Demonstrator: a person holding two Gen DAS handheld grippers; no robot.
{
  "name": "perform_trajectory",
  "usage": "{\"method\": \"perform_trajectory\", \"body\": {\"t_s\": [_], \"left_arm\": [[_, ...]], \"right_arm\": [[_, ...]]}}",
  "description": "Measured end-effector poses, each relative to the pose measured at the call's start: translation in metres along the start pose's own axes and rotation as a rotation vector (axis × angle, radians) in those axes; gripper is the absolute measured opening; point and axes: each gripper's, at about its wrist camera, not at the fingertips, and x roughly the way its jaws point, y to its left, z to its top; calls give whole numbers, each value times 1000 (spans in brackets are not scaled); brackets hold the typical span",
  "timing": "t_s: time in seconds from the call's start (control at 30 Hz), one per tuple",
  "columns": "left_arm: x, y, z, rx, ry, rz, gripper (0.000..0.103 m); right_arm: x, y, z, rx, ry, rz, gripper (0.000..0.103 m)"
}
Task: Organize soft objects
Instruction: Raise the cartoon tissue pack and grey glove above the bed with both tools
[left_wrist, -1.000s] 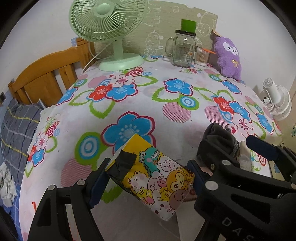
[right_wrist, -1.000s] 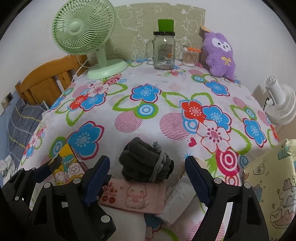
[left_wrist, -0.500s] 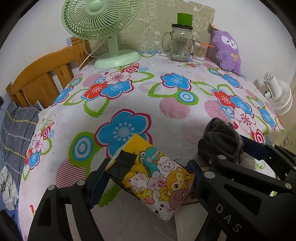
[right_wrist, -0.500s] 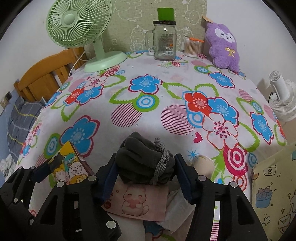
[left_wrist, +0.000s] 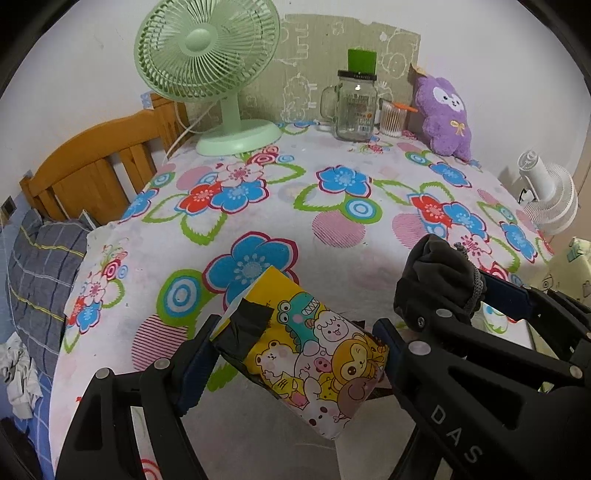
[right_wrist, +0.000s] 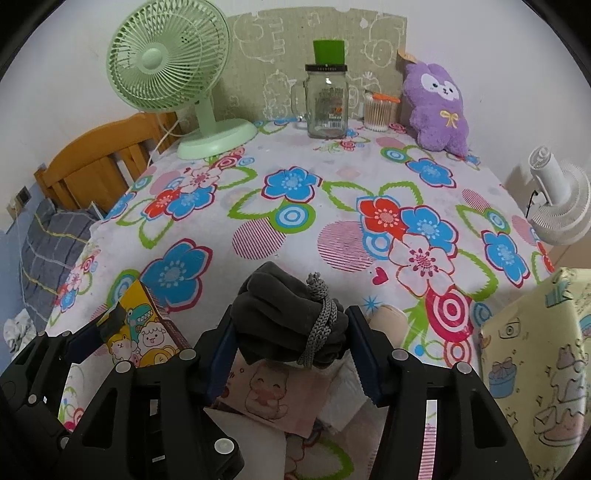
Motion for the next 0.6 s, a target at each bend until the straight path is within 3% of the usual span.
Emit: {"method": "perform_trajectory", "body": {"t_s": [0.6], "left_arm": [[-55, -9, -12, 10, -91, 2, 83]], "right_arm": [[-59, 2, -12, -3, -91, 6, 60]]}}
